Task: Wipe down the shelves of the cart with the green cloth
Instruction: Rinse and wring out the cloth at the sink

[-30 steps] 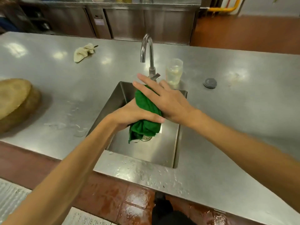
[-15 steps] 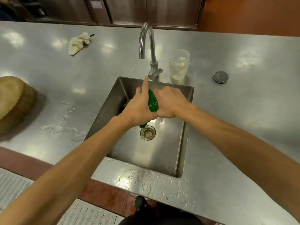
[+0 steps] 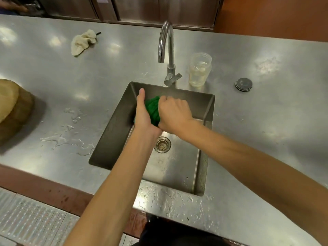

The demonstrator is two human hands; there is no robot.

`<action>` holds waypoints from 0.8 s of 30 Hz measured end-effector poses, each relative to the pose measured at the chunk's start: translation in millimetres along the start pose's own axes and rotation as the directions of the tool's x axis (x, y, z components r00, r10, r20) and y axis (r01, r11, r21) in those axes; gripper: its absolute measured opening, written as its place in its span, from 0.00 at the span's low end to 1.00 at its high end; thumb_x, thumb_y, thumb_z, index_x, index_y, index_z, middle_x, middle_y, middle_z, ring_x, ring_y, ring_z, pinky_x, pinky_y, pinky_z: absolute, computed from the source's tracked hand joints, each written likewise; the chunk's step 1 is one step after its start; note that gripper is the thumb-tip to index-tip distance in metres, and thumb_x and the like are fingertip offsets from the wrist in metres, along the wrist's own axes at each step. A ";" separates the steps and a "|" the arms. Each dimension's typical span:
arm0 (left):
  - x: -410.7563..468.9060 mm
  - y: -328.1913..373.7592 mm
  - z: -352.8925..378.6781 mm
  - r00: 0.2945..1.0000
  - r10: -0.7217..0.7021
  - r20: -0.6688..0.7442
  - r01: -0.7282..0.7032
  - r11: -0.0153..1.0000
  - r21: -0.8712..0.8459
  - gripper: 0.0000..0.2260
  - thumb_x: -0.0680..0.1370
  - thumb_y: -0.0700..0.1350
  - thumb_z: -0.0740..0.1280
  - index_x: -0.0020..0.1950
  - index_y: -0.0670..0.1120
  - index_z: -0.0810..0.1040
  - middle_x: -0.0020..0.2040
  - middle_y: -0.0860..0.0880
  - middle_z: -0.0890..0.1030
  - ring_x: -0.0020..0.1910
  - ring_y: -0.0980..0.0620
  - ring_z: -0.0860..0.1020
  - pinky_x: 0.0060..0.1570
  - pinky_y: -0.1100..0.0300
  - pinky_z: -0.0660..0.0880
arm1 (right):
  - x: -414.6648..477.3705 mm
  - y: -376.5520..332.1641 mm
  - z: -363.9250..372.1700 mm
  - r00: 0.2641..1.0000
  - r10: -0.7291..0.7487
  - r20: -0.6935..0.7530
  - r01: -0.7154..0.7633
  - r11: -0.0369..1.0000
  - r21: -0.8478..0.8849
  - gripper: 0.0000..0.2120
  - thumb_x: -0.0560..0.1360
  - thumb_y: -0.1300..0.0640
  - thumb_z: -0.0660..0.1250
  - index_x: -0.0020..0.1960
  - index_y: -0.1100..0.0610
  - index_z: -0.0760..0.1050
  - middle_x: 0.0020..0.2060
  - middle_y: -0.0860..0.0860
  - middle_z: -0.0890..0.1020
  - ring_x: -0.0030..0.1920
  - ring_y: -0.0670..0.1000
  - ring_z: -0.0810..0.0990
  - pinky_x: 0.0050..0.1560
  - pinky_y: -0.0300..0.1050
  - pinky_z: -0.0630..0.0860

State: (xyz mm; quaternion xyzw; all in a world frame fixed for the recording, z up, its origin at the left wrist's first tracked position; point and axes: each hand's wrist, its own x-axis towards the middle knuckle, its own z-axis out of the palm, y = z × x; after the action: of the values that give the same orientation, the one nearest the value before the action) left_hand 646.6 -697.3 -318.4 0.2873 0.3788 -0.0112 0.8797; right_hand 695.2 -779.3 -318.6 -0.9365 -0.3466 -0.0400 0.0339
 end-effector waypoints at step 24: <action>28.9 21.3 16.6 0.984 0.105 -0.142 -0.103 0.994 0.020 0.09 0.78 0.44 0.68 0.54 0.40 0.76 0.51 0.42 0.81 0.50 0.43 0.81 0.59 0.47 0.78 | -40.4 3.3 35.3 0.916 0.033 -0.400 0.040 0.984 0.173 0.38 0.68 0.71 0.65 0.76 0.59 0.60 0.74 0.61 0.63 0.65 0.63 0.70 0.67 0.61 0.67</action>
State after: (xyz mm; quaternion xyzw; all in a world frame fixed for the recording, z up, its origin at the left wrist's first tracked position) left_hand 683.3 -682.2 -318.2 0.3121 0.4251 0.0529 0.8480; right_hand 668.6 -804.7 -357.8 -0.9010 -0.3359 -0.2004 0.1876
